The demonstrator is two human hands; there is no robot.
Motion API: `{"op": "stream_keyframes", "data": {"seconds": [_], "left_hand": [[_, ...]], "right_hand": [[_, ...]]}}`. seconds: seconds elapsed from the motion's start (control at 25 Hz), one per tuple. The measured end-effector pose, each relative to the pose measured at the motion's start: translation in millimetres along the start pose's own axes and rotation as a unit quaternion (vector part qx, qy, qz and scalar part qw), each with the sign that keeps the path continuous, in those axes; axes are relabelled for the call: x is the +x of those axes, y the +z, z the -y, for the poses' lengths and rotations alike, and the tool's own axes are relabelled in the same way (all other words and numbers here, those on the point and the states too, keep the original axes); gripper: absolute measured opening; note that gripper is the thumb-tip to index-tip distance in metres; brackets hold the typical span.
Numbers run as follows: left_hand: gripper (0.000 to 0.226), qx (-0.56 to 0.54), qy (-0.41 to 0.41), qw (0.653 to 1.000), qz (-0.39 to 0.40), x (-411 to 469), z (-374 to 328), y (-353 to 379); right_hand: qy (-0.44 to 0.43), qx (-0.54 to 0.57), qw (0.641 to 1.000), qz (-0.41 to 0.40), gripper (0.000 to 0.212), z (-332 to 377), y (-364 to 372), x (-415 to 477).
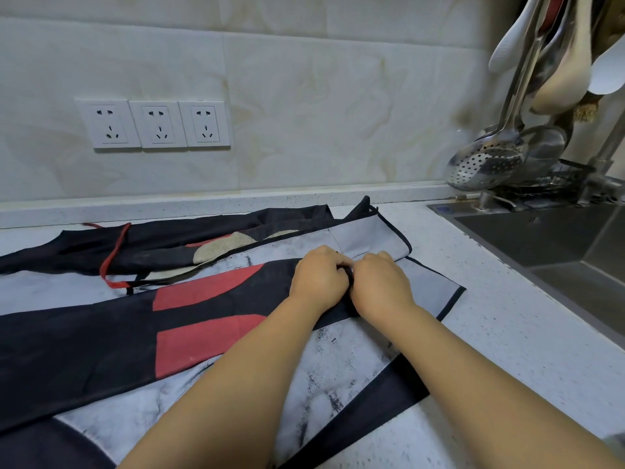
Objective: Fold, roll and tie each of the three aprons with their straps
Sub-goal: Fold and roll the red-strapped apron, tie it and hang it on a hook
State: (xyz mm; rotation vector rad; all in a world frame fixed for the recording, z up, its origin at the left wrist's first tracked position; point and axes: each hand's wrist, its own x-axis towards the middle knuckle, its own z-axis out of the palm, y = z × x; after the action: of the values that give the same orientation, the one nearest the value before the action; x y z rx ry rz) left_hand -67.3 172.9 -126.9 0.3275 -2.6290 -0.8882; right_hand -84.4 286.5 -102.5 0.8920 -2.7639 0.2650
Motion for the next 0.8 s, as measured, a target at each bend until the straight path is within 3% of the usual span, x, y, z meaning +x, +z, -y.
{"op": "stream_keyframes", "data": {"seconds": [0.12,0.2,0.44,0.52,0.64,0.8], "left_hand": [[0.027,0.096,0.057,0.990,0.088,-8,0,-17],[0.028,0.161,0.104,0.980,0.059,-18,9,-13],[0.032,0.100,0.091,0.991,-0.021,-24,16,-8],[0.039,0.049,0.053,0.997,-0.014,-23,17,-9],[0.038,0.040,0.044,0.998,-0.022,-25,19,-6],[0.033,0.074,0.036,0.996,-0.042,-23,18,-9]], "right_hand": [[0.003,-0.018,1.000,0.007,0.025,9,-1,5],[0.023,-0.016,0.999,-0.033,0.020,12,6,0],[-0.013,-0.009,0.997,-0.071,0.023,13,17,-7],[0.007,0.084,0.995,-0.043,0.020,7,17,-8],[0.101,0.257,0.961,0.004,0.011,0,16,-4],[0.114,0.189,0.975,-0.008,0.021,3,23,-1]]}}
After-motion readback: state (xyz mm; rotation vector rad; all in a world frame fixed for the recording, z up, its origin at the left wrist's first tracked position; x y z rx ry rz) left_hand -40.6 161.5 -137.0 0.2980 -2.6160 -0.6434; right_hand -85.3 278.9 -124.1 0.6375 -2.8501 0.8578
